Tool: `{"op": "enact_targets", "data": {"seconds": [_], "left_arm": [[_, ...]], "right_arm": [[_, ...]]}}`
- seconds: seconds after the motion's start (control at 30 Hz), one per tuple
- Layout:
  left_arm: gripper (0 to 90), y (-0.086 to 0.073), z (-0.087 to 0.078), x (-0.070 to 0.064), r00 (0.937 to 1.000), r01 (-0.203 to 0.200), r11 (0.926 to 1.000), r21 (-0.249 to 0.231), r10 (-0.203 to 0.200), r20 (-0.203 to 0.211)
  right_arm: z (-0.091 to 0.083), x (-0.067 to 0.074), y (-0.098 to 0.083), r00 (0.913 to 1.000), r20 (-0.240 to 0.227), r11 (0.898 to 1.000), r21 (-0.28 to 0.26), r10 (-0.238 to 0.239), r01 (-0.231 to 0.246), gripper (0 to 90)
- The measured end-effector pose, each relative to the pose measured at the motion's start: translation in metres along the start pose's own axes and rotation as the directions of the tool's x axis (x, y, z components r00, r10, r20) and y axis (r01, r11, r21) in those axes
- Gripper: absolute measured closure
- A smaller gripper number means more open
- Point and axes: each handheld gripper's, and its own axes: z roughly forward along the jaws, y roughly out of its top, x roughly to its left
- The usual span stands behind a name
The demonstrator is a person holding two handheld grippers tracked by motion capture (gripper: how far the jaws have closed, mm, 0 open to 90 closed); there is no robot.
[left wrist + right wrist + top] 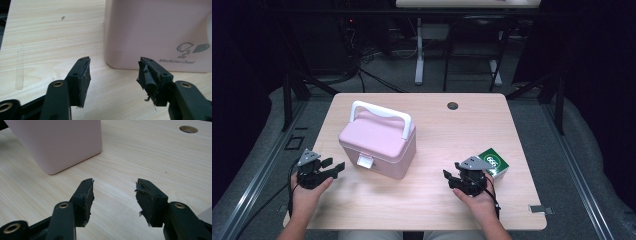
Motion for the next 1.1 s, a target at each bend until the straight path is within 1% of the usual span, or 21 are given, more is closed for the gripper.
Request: {"op": "enact_targets", "data": {"seconds": [0.1,0.17,0.23,0.3,0.33,0.4,0.47,0.6,0.67,0.7,0.8,0.83,0.87,0.93,0.97,1.0,1.03,1.07,1.1], "left_arm": [[44.8,0.0,0.0,0.001,1.0,0.005,1.0,0.008,-0.005,0.007],[45.1,0.0,-0.001,0.001,0.9998,0.014,0.9999,0.003,-0.014,0.016],[45.2,0.0,-0.001,0.001,0.9997,0.016,0.9999,0.0,-0.016,0.017],[45.9,-0.001,0.0,0.001,0.9995,0.022,0.9997,0.005,-0.022,0.02],[46.4,-0.001,0.0,0.001,0.9995,0.022,0.9997,0.005,-0.022,0.02],[50.4,-0.001,0.002,0.001,0.9997,0.019,0.9997,0.013,-0.02,0.018],[51.8,-0.002,0.002,0.001,0.9996,0.023,0.9996,0.014,-0.023,0.016],[53.3,-0.002,0.001,0.002,0.9993,0.033,0.9994,0.012,-0.033,0.019],[53.5,-0.001,0.001,0.003,0.9993,0.034,0.9993,0.012,-0.035,0.015],[53.6,-0.001,0.001,0.004,0.999,0.041,0.9991,0.01,-0.041,0.015],[53.9,0.001,0.003,0.008,0.9977,0.064,0.9979,-0.002,-0.064,0.02],[53.9,0.001,0.003,0.008,0.9977,0.064,0.9979,-0.002,-0.064,0.02],[54.4,0.003,0.006,0.011,0.9974,0.069,0.9976,0.0,-0.069,0.019],[55.7,0.005,0.007,0.013,0.9971,0.074,0.9973,-0.002,-0.074,0.019],[56.1,0.007,0.008,0.017,0.997,0.077,0.997,-0.002,-0.077,0.01],[56.2,0.007,0.008,0.017,0.997,0.077,0.997,-0.002,-0.077,0.01],[56.2,0.009,0.009,0.02,0.9953,0.096,0.9954,-0.007,-0.096,0.014],[56.2,0.011,0.01,0.022,0.9944,0.105,0.9943,-0.018,-0.104,0.017],[55.9,0.015,0.011,0.024,0.9939,0.11,0.9938,-0.015,-0.11,0.012]], "right_arm": [[0.0,0.001,0.0,1.0,-0.002,1.0,-0.004,-0.001,0.001,47.9],[0.0,0.001,0.0,1.0,0.002,1.0,-0.001,-0.004,0.004,48.7],[0.0,0.001,0.0,1.0,0.005,1.0,0.002,-0.005,0.005,48.9],[0.0,0.001,0.0,1.0,0.005,1.0,0.006,-0.004,0.004,49.1],[0.0,0.001,0.0,1.0,0.005,1.0,0.006,-0.004,0.004,49.1],[0.001,0.001,0.0,1.0,0.007,1.0,0.009,0.0,0.0,49.2],[0.001,0.001,0.0,1.0,0.009,1.0,0.007,0.004,-0.005,49.2],[0.001,0.0,0.0,0.9999,0.007,1.0,0.009,0.007,-0.007,49.6],[0.002,0.0,0.0,0.9999,0.006,1.0,0.011,0.013,-0.013,51.3],[0.002,-0.001,0.0,0.9998,-0.007,1.0,0.015,0.02,-0.02,54.1],[0.002,0.0,0.001,0.9996,-0.011,0.999,0.019,0.026,-0.026,55.5],[0.002,0.0,0.001,0.9996,-0.011,0.999,0.019,0.026,-0.026,55.5],[0.004,0.001,0.001,0.9997,-0.008,1.0,0.021,0.022,-0.021,55.5],[0.005,0.001,0.002,0.9998,-0.008,1.0,0.019,0.018,-0.018,55.5],[0.007,0.001,0.004,0.9996,-0.013,1.0,0.016,0.027,-0.026,56.2],[0.007,0.001,0.004,0.9996,-0.013,1.0,0.016,0.027,-0.026,56.2],[0.008,0.001,0.005,0.9994,-0.013,0.999,0.013,0.032,-0.032,56.5],[0.01,0.002,0.006,0.9992,-0.013,0.999,0.011,0.038,-0.038,56.9],[0.011,0.002,0.008,0.9989,-0.016,0.999,0.013,0.044,-0.044,57.4]]}}
